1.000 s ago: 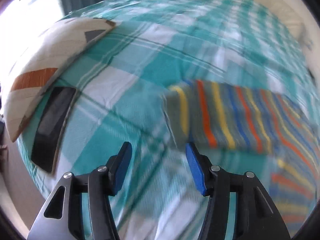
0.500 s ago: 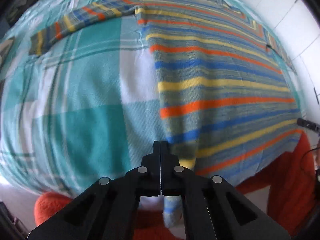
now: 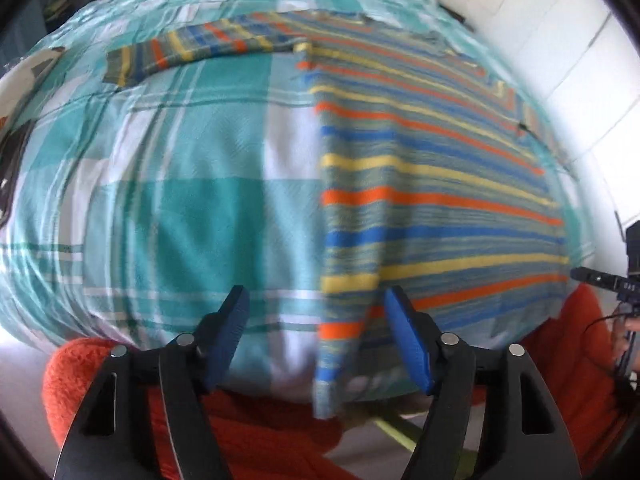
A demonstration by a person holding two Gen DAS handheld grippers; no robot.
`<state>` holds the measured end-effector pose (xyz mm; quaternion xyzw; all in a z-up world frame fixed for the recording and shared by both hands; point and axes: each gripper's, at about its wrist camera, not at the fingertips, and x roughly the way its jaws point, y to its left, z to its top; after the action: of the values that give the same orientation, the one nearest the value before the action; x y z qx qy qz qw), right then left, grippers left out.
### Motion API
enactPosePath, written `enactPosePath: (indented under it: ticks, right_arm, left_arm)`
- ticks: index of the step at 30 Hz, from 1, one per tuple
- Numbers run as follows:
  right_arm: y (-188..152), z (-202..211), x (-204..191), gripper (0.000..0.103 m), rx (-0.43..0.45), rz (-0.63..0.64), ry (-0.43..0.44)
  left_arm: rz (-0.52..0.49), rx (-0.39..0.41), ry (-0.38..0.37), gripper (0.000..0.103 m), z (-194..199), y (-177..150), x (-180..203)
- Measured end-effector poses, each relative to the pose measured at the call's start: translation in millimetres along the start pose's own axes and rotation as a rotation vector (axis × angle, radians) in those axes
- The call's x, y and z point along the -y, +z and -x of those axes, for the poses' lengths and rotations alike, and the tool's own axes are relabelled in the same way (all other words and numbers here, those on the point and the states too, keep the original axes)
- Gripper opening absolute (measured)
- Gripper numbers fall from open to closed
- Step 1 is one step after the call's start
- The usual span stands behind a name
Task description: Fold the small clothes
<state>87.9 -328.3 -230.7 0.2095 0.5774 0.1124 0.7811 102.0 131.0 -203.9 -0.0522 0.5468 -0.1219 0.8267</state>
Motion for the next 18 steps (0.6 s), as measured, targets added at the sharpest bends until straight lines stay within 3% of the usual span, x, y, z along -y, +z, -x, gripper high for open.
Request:
enactPosePath:
  ticks: [2,3,4,5,6,7,8,12,17,18]
  right_arm:
    - [-5.0,1.6,-7.0,0.06,-0.031,0.034,0.005]
    - [-8.8,0.3,-8.5,0.06,-0.051,0.049,0.005]
    - [-10.7,-6.6,-11.9,0.06,-0.076,0.069,-0.004]
    - [-12.3,-17.4,-15.8,0.058,-0.11,0.092,-0.018]
    - [-14.2,-27.9,-16.7,0.05,-0.148,0.113,-0.028]
    - [-16.0,-38.3,-17.9,0.004,-0.183,0.13,-0.06]
    - [-17.4,-42.2,-18.2,0.005,-0.201,0.13,-0.101]
    - [-22.2,-13.2,-18.7,0.004,-0.167,0.134,-0.111]
    - [-28.8,-41.2,-2.6,0.002,-0.225,0.066,-0.151]
    - [-27.1,-44.0,-2.5,0.003,-0.219,0.043,-0.141]
  left_arm:
    - [-0.059,-0.05,-0.002,0.072,-12.4,-6.9,19.4]
    - [-0.092,-0.073,0.019,0.067,-21.9,-13.6,28.7]
    - [-0.122,-0.112,0.049,0.031,-33.1,-16.0,34.7]
    - [-0.131,-0.152,0.07,0.002,-42.8,-17.3,40.1]
    - [-0.112,-0.181,0.061,0.003,-48.5,-18.7,41.2]
    - [-0.101,-0.178,0.056,0.003,-45.7,-20.4,41.6]
    - [-0.103,-0.18,0.053,0.003,-38.9,-21.5,42.1]
    - [-0.142,-0.184,0.064,0.002,-17.0,-34.4,42.1]
    - [-0.172,-0.243,0.148,0.004,-49.2,-30.8,50.4]
    - [-0.174,-0.247,0.156,0.008,-51.3,-28.9,53.7]
